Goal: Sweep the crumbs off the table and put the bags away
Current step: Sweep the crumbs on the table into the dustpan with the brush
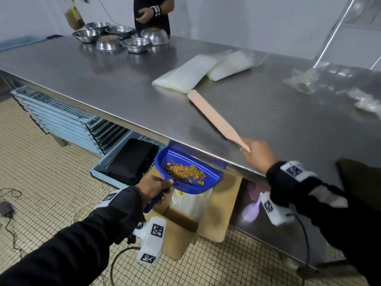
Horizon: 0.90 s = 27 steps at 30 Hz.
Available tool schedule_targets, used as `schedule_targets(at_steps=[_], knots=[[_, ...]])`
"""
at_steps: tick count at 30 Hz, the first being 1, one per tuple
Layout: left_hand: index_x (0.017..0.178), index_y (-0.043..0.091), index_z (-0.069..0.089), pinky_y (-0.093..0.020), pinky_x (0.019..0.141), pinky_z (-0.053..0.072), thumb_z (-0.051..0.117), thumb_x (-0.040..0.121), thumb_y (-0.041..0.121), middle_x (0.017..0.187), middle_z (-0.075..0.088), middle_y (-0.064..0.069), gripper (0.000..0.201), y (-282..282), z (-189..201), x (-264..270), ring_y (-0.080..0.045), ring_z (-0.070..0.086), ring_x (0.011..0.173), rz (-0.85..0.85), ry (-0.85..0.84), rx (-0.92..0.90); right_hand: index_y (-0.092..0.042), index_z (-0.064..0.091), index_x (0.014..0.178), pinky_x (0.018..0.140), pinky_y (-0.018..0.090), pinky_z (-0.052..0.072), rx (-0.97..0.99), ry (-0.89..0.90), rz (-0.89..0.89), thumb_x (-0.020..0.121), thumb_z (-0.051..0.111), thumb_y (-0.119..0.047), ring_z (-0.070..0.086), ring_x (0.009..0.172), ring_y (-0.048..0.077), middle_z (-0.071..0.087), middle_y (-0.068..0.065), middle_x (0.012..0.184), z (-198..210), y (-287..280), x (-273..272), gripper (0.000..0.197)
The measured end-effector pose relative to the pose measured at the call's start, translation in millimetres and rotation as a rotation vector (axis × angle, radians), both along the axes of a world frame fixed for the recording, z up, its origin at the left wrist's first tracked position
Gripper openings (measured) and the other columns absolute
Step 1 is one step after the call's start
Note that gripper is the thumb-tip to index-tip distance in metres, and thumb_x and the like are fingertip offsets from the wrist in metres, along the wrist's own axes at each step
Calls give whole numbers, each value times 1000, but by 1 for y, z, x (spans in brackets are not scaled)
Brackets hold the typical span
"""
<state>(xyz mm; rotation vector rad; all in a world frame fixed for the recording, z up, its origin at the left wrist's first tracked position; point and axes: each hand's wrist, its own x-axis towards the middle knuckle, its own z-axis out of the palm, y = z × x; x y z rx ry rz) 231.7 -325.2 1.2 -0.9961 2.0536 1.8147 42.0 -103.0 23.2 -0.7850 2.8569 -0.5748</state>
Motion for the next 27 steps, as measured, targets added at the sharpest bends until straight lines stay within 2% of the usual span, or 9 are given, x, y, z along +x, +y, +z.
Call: schedule_targets(at_steps=[3,8,12,16,19,24,27], knots=[[82,2,54,-14,33,35,51,95,15,67,50,-7,19,-16,-4,-1,-4,42,31,21,-13,6,-15,50,134,92,40,46,118,25,-76,94,45,-11,58,110,42,61,25,121,14,-25,-47,41],[84,3,56,-16,36,39,51,95,17,70,52,-6,18,-38,-2,-6,-12,43,48,19,-25,-20,-4,55,126,93,40,45,259,24,-109,94,42,-7,58,112,40,60,26,122,22,-67,-89,34],[88,3,56,-16,38,39,50,95,18,72,52,-6,17,-47,3,-9,-12,42,51,34,0,19,-2,54,126,92,38,45,321,12,-96,94,44,-8,58,113,39,60,25,123,20,-91,-97,34],[87,5,56,-16,39,39,49,95,19,73,52,-5,17,-51,6,-10,-11,41,52,33,3,34,-6,57,122,88,34,46,312,-41,31,94,43,-9,60,109,37,63,21,119,17,-100,-85,32],[90,5,56,-16,40,39,49,96,20,73,52,-5,18,-51,7,-10,-11,41,52,25,1,31,-14,53,130,87,34,46,299,-50,168,93,42,-7,61,106,36,64,21,118,11,-90,-59,39],[94,1,55,-16,38,38,49,95,19,72,51,-6,19,-45,5,-7,-12,41,51,33,22,43,-28,40,140,96,38,46,360,-54,392,95,44,-19,61,111,31,61,13,129,3,-42,-15,47],[93,1,55,-16,37,38,50,95,20,73,51,-6,20,-40,1,-2,-11,41,49,18,29,36,-35,40,139,94,36,46,394,-25,437,96,42,-26,63,106,28,64,6,126,13,-4,9,44]])
